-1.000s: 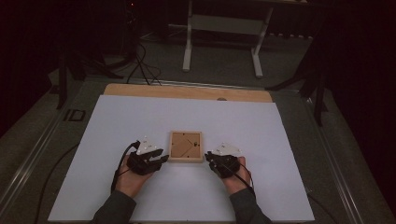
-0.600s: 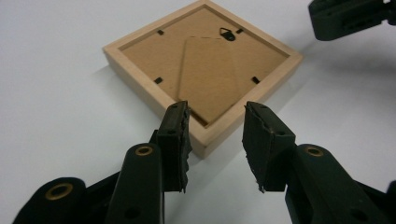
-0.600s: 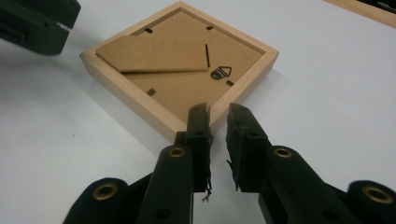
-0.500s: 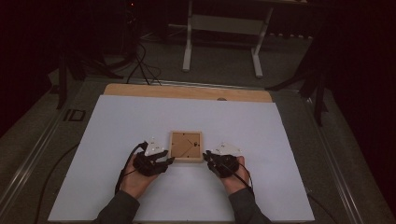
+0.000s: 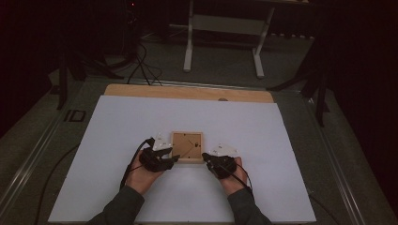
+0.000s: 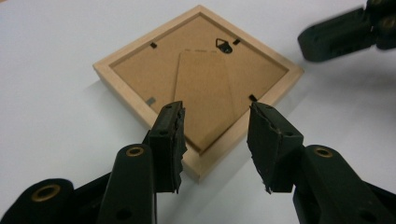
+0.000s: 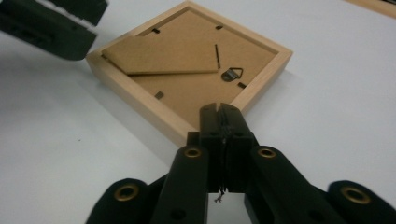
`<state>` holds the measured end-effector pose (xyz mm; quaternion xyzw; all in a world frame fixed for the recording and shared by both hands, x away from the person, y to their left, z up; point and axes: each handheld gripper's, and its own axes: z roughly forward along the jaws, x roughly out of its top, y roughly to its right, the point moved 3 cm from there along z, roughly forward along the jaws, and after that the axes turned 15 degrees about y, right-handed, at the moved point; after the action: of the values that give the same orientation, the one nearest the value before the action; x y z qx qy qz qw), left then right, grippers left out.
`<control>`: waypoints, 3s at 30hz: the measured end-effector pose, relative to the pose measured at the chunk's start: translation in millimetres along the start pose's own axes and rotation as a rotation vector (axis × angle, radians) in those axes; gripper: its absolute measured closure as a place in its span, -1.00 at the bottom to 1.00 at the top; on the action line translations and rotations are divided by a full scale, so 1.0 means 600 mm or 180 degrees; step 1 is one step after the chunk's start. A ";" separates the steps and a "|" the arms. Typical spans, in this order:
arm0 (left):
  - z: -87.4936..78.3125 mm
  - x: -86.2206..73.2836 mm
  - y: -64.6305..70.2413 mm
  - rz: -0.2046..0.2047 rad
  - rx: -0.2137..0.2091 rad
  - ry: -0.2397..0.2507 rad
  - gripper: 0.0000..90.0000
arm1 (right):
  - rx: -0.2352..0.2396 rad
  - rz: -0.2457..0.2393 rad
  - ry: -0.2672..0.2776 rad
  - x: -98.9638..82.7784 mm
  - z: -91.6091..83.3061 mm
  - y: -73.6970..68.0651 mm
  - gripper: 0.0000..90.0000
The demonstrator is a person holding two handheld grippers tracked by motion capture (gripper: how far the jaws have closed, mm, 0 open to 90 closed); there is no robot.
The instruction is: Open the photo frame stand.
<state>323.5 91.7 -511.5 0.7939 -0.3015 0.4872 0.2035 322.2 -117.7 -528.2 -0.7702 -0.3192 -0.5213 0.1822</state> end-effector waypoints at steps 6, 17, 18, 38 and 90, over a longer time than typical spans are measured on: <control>0.016 0.008 -0.006 0.0021 -0.0030 -0.0034 0.21 | 0.0028 -0.0009 -0.0003 -0.003 0.005 -0.005 1.00; 0.040 0.004 -0.011 0.0048 0.0007 -0.0123 0.14 | 0.0013 0.0029 0.0012 -0.006 0.011 -0.004 1.00; 0.040 0.004 -0.011 0.0062 0.0015 -0.0134 0.13 | 0.0014 0.0030 0.0020 -0.006 0.012 -0.004 1.00; 0.055 -0.002 -0.008 0.0107 -0.0006 -0.0234 0.08 | 0.0010 0.0024 0.0043 -0.008 0.011 -0.004 1.00; 0.062 0.018 -0.005 0.0052 0.0089 -0.0322 0.13 | 0.0009 0.0019 0.0046 -0.008 0.011 -0.004 1.00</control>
<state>353.5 68.2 -518.0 0.8178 -0.3111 0.4523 0.1728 323.9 -113.3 -535.5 -0.7671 -0.3163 -0.5258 0.1871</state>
